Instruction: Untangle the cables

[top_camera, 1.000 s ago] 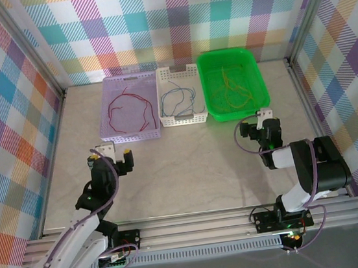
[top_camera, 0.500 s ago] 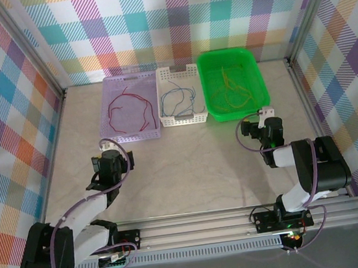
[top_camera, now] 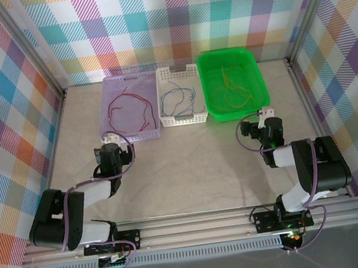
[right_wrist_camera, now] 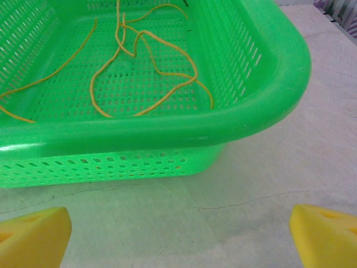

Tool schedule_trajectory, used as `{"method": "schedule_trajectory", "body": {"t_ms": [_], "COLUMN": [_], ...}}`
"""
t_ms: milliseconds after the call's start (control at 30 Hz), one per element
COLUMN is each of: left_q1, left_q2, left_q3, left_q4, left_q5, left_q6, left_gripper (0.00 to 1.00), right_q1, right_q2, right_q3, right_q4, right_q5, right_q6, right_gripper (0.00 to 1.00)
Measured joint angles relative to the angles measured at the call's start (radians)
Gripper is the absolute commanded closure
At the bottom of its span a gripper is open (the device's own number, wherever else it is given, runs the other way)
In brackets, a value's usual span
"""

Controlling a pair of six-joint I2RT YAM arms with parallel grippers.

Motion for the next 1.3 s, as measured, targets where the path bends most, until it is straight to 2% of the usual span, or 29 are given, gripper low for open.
{"method": "schedule_trajectory", "body": {"t_ms": [167, 300, 600, 1300], "left_q1": [0.012, 0.064, 0.106, 0.107], "left_q2": [0.099, 0.164, 0.192, 0.192], "left_q3": [0.016, 0.015, 0.018, 0.018], "left_q4": [0.122, 0.200, 0.212, 0.212], "left_q5": [0.031, 0.049, 0.066, 0.076], "left_q6": [-0.003, -0.039, -0.087, -0.091], "left_gripper": [0.00, 0.00, 0.00, 0.00], "right_q1": [-0.001, -0.005, -0.006, -0.006], "right_q2": [0.000, 0.000, 0.000, 0.000], "right_q3": [0.002, 0.002, 0.002, 0.002], "right_q4": [0.000, 0.000, 0.000, 0.000], "right_q5": [-0.003, -0.003, -0.006, -0.006], "right_q6": [0.000, 0.000, 0.000, 0.000], "right_gripper": [0.00, 0.00, 0.00, 0.00]}}
